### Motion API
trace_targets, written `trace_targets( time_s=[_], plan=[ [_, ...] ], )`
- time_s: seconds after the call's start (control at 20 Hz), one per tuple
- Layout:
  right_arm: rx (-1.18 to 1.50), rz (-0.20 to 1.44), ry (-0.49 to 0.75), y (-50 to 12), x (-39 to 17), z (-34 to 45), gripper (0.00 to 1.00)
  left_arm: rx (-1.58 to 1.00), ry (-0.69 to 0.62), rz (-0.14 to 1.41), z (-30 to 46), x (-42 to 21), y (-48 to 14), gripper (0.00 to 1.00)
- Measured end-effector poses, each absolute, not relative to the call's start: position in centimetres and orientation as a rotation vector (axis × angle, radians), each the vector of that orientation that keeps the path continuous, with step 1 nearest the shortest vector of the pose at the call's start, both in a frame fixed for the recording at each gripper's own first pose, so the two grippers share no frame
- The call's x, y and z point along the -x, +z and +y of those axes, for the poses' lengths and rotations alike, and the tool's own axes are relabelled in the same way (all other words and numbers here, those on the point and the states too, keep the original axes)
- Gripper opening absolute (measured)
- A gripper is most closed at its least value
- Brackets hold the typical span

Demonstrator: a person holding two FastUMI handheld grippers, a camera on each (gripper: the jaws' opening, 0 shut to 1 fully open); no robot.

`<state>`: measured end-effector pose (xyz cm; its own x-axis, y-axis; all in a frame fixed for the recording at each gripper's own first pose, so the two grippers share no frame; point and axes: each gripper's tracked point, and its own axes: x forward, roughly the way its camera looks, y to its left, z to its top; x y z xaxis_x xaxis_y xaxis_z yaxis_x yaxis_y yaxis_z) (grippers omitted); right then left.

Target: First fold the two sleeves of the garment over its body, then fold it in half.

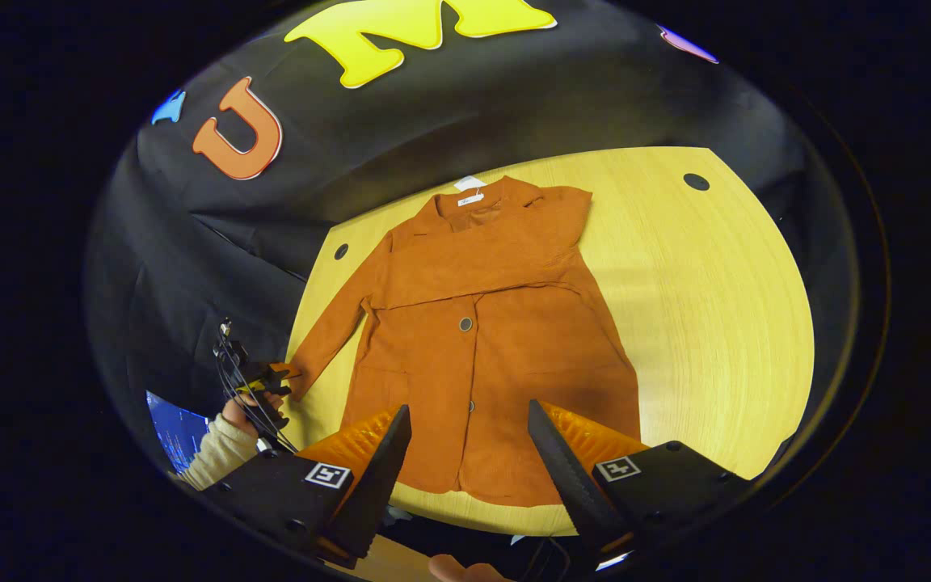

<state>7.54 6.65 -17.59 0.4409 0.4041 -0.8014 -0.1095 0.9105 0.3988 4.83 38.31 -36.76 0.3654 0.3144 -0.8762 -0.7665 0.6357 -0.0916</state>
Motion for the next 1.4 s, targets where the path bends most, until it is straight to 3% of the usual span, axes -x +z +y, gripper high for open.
trace_targets(
  time_s=[0.3, 0.35, 0.4, 0.7, 0.8, 0.85, 0.9, 1.0, 1.05, 1.1, 1.15, 1.2, 1.4],
  plan=[
    [-0.337, 1.104, 0.312, -18.9, -6.2, 5.6, 0.94, 0.645, 0.684, 1.212, 38.2, -4.7, -37.3, 0.95],
    [-0.351, 1.107, 0.310, -19.1, -6.1, 5.5, 0.94, 0.663, 0.670, 1.255, 38.3, -4.6, -37.2, 1.00],
    [-0.362, 1.109, 0.309, -19.3, -6.1, 5.6, 0.94, 0.677, 0.655, 1.290, 38.4, -4.7, -37.2, 0.95],
    [-0.356, 1.114, 0.316, -20.5, -4.9, 4.5, 0.94, 0.707, 0.629, 1.354, 38.3, -4.7, -37.2, 0.88],
    [-0.368, 1.117, 0.312, -20.6, -4.4, 3.9, 0.94, 0.709, 0.616, 1.359, 37.9, -4.8, -37.3, 0.78],
    [-0.372, 1.117, 0.310, -20.8, -4.1, 3.4, 0.94, 0.702, 0.601, 1.363, 37.7, -5.0, -37.3, 0.68],
    [-0.374, 1.116, 0.305, -20.9, -4.0, 2.9, 0.94, 0.696, 0.593, 1.366, 37.7, -5.1, -36.9, 0.71],
    [-0.390, 1.116, 0.289, -21.2, -3.9, 2.0, 0.94, 0.711, 0.594, 1.350, 37.3, -5.4, -37.2, 0.57],
    [-0.405, 1.118, 0.285, -21.3, -3.6, 1.6, 0.94, 0.725, 0.591, 1.336, 37.2, -5.3, -37.2, 0.36],
    [-0.417, 1.119, 0.279, -21.4, -3.6, 1.2, 0.94, 0.738, 0.581, 1.326, 37.1, -5.5, -37.3, 0.30],
    [-0.425, 1.119, 0.275, -21.6, -3.6, 0.8, 0.94, 0.741, 0.577, 1.323, 37.1, -5.4, -37.3, 0.07],
    [-0.429, 1.118, 0.273, -21.6, -3.6, 0.4, 0.94, 0.738, 0.577, 1.323, 37.1, -5.4, -37.2, 0.10],
    [-0.437, 1.112, 0.265, -21.5, -3.5, -1.5, 0.94, 0.689, 0.590, 1.303, 36.9, -5.9, -35.9, 0.04]
  ],
)
